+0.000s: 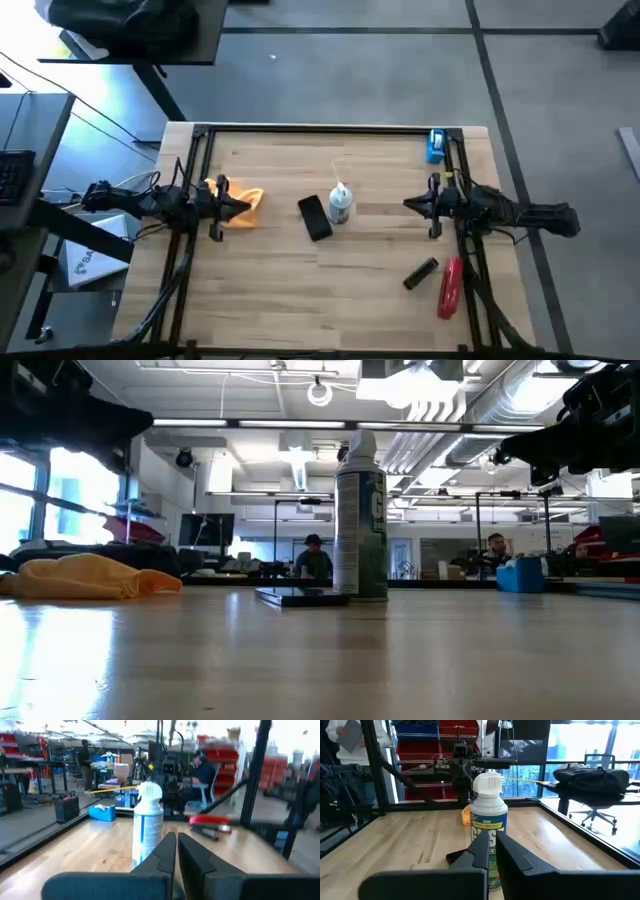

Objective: Apply microfiber cloth
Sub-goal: Spray the front of the cellphone using the white spray bottle

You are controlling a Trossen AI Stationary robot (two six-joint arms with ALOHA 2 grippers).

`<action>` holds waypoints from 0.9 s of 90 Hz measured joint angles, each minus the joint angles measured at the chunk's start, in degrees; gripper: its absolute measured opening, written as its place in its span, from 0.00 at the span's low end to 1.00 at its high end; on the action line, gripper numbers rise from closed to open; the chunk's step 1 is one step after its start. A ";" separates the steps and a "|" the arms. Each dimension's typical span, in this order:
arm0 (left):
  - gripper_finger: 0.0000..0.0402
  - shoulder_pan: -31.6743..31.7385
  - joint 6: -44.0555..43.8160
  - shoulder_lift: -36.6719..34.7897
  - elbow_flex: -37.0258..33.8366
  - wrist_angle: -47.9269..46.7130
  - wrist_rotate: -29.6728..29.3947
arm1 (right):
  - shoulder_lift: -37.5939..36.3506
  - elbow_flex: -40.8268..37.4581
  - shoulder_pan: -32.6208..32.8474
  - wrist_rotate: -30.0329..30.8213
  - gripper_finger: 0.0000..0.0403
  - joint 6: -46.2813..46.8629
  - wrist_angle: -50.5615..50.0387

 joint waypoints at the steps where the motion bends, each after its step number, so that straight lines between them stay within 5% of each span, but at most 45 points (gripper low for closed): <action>1: 0.00 0.00 -0.47 -0.01 0.00 0.22 -0.37 | 0.00 0.00 0.01 0.00 0.00 0.03 0.00; 17: 0.00 0.00 -5.90 0.15 0.00 1.16 -7.24 | 0.01 -0.01 -0.02 0.64 0.00 4.25 0.19; 38: 0.00 0.04 -4.81 7.03 0.00 4.75 -11.31 | 0.01 -0.07 -0.04 13.71 0.00 -4.34 3.93; 58: 0.00 0.02 -5.17 27.28 0.56 20.13 -11.56 | 3.61 -0.07 0.56 12.85 0.00 0.59 7.61; 81: 0.00 -0.02 -4.52 53.89 10.56 22.24 -12.22 | 15.93 -0.07 3.03 12.07 0.00 8.92 13.96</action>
